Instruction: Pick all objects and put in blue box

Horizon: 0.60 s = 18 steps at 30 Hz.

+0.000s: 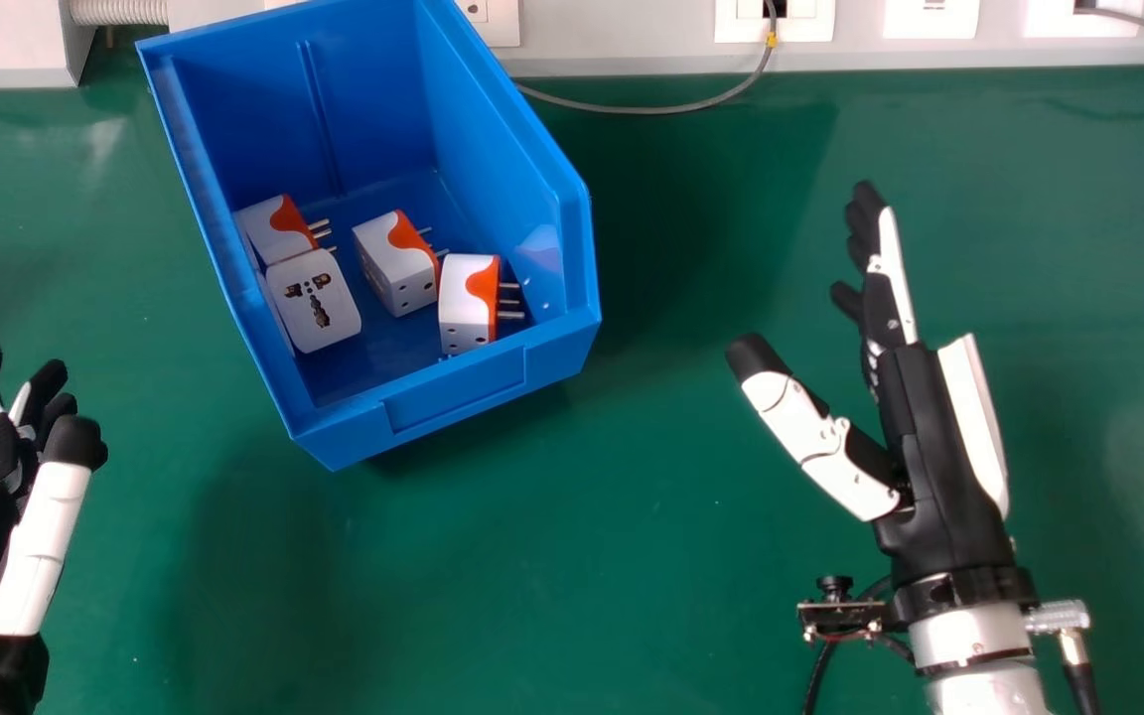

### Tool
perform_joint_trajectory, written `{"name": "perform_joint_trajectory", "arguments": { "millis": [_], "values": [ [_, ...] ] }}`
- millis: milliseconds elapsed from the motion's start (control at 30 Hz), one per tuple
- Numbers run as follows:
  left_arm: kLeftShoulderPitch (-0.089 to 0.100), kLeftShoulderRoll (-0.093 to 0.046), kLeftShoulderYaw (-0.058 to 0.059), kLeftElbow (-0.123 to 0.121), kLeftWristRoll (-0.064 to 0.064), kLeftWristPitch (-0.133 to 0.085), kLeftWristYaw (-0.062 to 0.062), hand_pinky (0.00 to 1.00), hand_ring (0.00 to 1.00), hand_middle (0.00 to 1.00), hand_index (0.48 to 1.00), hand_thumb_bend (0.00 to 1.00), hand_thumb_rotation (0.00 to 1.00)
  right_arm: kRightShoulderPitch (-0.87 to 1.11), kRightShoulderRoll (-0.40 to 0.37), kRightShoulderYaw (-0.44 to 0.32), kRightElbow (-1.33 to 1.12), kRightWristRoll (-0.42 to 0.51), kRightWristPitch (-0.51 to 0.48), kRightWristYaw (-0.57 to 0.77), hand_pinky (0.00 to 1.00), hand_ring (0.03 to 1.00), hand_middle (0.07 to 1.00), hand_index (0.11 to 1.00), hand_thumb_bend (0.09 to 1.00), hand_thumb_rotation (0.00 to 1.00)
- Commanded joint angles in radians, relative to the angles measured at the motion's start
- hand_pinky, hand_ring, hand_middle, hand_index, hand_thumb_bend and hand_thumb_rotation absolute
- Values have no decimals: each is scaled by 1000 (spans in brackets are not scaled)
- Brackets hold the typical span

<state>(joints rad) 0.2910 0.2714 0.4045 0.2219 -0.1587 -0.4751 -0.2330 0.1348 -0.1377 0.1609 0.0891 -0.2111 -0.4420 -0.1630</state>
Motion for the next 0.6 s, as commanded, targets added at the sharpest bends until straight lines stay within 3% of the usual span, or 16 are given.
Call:
{"name": "perform_joint_trajectory", "arguments": {
  "millis": [0, 167, 267, 367, 433, 567],
  "values": [
    [9, 4, 11, 3, 3, -44, 10, 873, 958, 969, 997, 895, 883, -4, -2, -17, -20, 24, 8, 31, 991, 1000, 1000, 1000, 290, 955],
    [28, -7, 9, 7, 9, -76, 28, 858, 951, 961, 989, 890, 872, -14, -20, -41, -25, 47, 27, 95, 998, 1000, 1000, 1000, 270, 989],
    [48, -19, 7, -21, 20, -72, 52, 853, 948, 958, 986, 891, 868, -27, -27, -55, -39, 56, 48, 125, 999, 1000, 1000, 1000, 265, 993],
    [59, -25, 6, -29, 28, -75, 67, 839, 940, 952, 978, 903, 860, -40, -27, -64, -45, 67, 69, 149, 1000, 1000, 1000, 1000, 261, 997],
    [64, -28, 4, -29, 41, -78, 79, 834, 938, 950, 975, 908, 857, -47, -25, -70, -44, 74, 74, 163, 1000, 1000, 1000, 1000, 259, 998],
    [90, -34, 2, -59, 64, -70, 104, 824, 933, 944, 967, 920, 847, -54, -23, -77, -40, 79, 74, 177, 1000, 1000, 1000, 1000, 253, 999]
  ]
}}
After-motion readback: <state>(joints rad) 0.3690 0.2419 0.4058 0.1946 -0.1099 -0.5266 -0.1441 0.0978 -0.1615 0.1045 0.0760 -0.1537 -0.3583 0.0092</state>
